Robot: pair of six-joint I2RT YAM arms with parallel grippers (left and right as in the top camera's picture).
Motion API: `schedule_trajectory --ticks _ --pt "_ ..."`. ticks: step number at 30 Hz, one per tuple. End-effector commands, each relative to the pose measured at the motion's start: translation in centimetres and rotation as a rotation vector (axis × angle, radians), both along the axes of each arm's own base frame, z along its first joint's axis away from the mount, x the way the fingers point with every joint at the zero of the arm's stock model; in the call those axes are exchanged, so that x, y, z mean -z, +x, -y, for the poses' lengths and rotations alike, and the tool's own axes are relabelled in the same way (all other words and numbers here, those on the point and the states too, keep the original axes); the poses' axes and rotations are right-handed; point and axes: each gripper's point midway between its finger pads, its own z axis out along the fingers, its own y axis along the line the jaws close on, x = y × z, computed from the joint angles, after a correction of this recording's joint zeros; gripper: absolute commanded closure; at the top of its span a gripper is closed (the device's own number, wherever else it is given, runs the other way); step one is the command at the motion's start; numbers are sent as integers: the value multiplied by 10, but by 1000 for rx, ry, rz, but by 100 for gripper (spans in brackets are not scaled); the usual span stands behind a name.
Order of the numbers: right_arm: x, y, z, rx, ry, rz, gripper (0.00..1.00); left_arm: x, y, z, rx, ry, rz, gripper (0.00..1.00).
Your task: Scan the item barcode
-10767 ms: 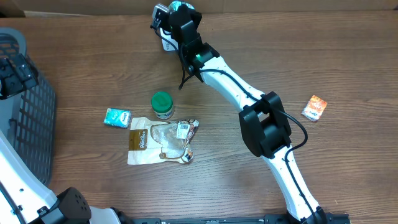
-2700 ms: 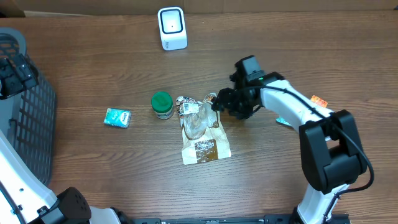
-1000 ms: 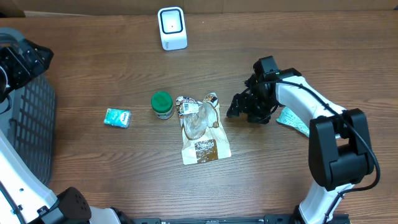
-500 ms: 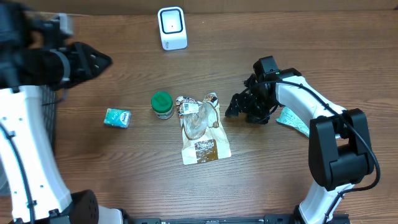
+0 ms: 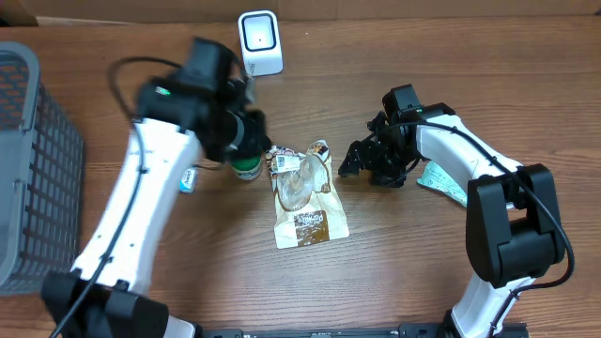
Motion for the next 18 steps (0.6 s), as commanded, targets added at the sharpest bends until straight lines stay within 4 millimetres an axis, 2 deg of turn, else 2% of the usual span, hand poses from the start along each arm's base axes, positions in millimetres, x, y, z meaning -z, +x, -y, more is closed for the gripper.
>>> schedule_trajectory --ticks 1,5,10,18 --pt "-4 3 -4 -11 20 12 22 38 -12 18 -61 -4 -64 95" --pt "-4 3 -4 -11 20 12 24 77 -17 24 -118 -2 -90 96" --pt "-7 4 -10 -15 55 13 28 116 -29 13 -189 43 -128 96" --pt "-10 9 -15 -17 88 37 30 150 -36 19 -199 10 -176 96"
